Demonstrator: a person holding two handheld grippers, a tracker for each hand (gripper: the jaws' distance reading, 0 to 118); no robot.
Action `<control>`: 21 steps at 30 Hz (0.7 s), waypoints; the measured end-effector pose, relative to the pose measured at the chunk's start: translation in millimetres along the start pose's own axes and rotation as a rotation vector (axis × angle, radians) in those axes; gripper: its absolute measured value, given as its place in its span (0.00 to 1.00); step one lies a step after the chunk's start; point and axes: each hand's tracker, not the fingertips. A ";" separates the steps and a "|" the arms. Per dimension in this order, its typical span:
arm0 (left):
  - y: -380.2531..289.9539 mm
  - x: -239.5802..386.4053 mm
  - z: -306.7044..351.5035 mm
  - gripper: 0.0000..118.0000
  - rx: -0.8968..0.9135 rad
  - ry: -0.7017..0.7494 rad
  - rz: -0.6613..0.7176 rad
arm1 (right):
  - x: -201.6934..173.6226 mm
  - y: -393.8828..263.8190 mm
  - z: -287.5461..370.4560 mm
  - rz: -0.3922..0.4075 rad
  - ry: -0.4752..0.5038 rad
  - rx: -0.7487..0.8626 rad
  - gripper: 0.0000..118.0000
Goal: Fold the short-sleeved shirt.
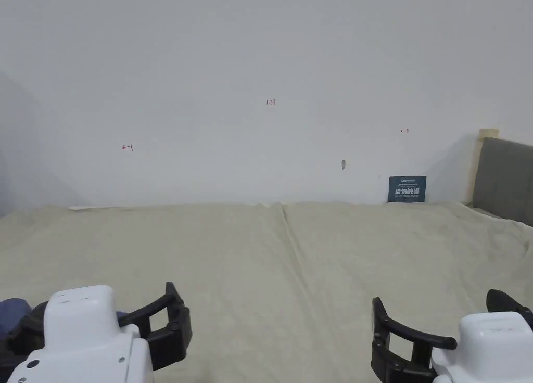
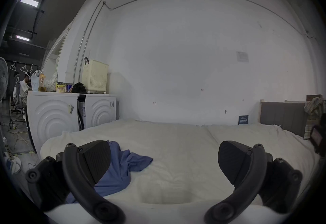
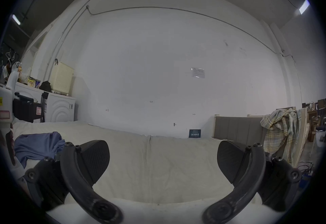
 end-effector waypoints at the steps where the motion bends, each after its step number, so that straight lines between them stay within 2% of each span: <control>1: 1.6 2.1 2.3 1.00 0.008 -0.002 0.003 | -1.5 0.2 0.2 0.001 0.009 -0.008 1.00; 8: 4.8 8.3 8.3 1.00 0.048 -0.001 -0.059 | -5.7 -1.3 0.5 0.010 0.022 -0.039 1.00; 13: 3.7 6.6 8.0 1.00 0.043 -0.010 -0.056 | 0.1 -0.9 -3.9 -0.055 0.005 -0.078 1.00; 21: 2.9 4.5 5.7 1.00 0.022 -0.047 -0.041 | 1.1 -0.9 -6.3 -0.034 -0.015 -0.101 1.00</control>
